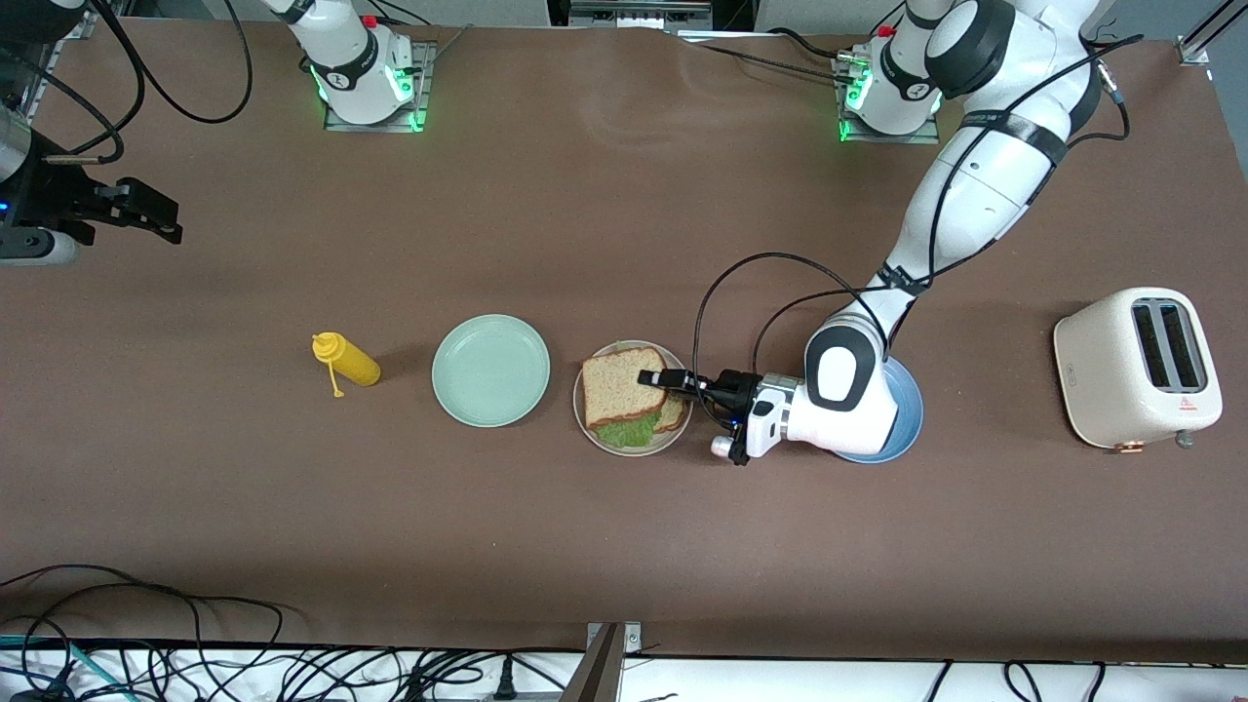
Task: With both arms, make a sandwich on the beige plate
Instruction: 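Lower the toast onto the lettuce and open the left gripper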
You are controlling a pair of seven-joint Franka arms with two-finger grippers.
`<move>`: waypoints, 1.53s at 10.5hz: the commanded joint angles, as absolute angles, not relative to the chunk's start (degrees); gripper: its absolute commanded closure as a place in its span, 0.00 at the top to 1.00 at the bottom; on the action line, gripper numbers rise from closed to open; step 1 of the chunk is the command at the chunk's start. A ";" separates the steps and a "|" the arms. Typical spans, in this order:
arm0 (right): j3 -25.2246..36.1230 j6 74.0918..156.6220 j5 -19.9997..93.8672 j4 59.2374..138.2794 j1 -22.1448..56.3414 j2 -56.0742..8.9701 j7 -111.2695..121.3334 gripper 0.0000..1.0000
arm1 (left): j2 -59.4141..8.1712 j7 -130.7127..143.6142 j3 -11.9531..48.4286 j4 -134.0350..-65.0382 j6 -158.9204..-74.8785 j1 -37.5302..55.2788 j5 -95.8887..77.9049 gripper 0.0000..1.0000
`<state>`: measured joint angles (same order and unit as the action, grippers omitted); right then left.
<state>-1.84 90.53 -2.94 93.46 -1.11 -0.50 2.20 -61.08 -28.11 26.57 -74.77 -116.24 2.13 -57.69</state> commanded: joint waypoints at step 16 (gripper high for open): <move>-1.67 90.53 1.57 92.11 -1.05 -1.84 1.14 1.00 | -37.47 1.40 22.32 -73.48 -98.12 -0.78 -5.58 1.00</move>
<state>-1.81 90.76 -0.45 93.41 -1.12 -1.42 2.02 -43.12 -1.00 22.81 -71.46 -102.08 0.37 -10.97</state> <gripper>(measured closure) 0.000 0.000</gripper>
